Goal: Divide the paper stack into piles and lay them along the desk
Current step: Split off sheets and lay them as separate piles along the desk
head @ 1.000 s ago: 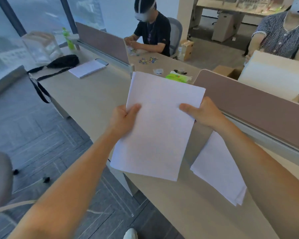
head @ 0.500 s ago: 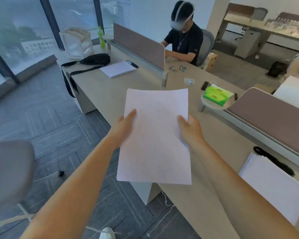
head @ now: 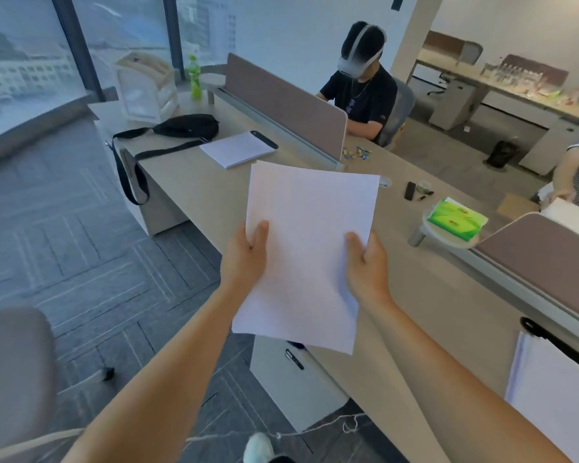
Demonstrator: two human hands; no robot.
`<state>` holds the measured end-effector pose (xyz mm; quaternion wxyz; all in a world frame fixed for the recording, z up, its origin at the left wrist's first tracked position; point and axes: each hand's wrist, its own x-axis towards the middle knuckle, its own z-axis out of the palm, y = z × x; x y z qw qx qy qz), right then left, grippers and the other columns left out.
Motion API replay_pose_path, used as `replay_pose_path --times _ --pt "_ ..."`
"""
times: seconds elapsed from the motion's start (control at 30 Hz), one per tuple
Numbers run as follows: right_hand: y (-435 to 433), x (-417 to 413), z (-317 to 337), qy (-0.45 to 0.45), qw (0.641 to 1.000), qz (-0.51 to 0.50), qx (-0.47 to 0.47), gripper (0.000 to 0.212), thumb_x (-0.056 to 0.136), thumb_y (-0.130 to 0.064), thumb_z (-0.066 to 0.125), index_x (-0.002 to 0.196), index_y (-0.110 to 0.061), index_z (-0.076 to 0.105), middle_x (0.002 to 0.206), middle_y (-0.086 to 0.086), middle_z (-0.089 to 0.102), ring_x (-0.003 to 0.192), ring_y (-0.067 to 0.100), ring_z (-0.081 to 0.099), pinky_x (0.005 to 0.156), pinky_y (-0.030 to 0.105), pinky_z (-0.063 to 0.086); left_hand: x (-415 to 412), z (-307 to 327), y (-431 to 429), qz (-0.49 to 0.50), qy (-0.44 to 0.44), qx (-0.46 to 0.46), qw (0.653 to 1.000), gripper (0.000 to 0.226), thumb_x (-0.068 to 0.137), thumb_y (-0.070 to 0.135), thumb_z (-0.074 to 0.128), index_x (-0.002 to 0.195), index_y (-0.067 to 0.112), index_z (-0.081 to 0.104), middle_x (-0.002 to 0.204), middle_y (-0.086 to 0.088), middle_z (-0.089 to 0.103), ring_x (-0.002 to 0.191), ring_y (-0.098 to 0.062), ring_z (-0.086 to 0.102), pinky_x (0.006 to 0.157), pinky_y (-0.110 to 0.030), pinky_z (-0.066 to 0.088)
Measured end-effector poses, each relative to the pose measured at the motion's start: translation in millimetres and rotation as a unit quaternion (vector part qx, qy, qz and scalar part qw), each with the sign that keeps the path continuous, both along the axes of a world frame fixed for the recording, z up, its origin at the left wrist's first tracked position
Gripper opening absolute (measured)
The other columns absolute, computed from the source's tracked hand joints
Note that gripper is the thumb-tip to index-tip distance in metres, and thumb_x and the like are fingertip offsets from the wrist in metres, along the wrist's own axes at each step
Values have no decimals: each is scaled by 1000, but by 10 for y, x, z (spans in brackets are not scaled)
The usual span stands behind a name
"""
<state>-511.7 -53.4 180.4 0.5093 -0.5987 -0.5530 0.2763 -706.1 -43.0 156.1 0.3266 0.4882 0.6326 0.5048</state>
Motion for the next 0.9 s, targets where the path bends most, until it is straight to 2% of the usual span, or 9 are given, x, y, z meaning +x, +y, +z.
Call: replay_pose_path --times 0.07,0.13,0.2,0.3,0.43,0.53,0.67,0.77,0.9 --pt "154 -133 -43 -6 999 3 32 15 103 -25 44 115 -27 53 107 -23 60 100 -13 57 87 14 43 -66 -18 205 31 8 26 999 39 98 51 41 104 18 60 83 8 63 73 -12 59 64 -31 47" --pt "353 -254 -116 -13 998 11 60 16 103 -22 45 118 -25 51 108 -27 57 100 -23 52 85 3 38 -136 -70 477 35 34 30 998 41 99 49 39 77 18 53 63 10 52 56 -9 49 52 -27 38" --pt "618 -353 -203 -17 996 11 87 21 102 -20 47 122 -16 54 111 -26 56 102 -27 50 86 -2 35 -196 -141 810 25 82 18 996 52 100 50 36 58 19 36 51 6 39 44 -12 36 46 -28 28" --pt "1172 -460 -333 -35 992 -20 123 22 100 -18 49 112 0 57 99 -16 60 86 -19 55 79 -4 36 -285 -207 1423 26 109 23 993 58 99 51 34 54 15 31 47 -1 35 44 -20 34 47 -32 30" --pt "1976 -553 -432 -20 987 -60 147 21 99 -18 50 96 3 53 74 21 65 67 22 54 60 29 46 -353 -197 2214 28 110 84 990 54 96 46 45 58 9 50 50 -12 51 51 -35 54 49 -38 41" --pt "2528 -578 -497 -24 977 -95 191 23 96 -8 52 94 15 51 73 32 62 71 29 51 57 34 41 -440 -262 2806 41 119 141 982 59 83 58 46 48 11 37 42 -7 39 45 -34 47 47 -36 35" --pt "3123 -594 -836 -62 967 -110 221 15 93 1 53 98 15 54 82 2 62 77 24 55 64 7 43 -492 -694 3479 50 98 165 980 57 80 58 49 45 16 32 42 -12 35 45 -39 50 46 -37 37" --pt "3473 -590 -1379 -74 968 -106 213 23 97 -11 50 90 11 53 69 9 61 68 26 51 56 27 42 -524 -1251 3859 41 96 157 982 66 82 56 48 49 -2 42 46 -25 42 46 -39 51 46 -43 41" --pt "3708 -642 -2039 -95 972 -131 169 19 96 -14 50 83 0 50 65 -18 44 59 10 45 54 14 34 -529 -1989 4172 10 110 139 984 65 84 53 48 54 -5 51 46 -19 45 45 -34 54 46 -47 46"
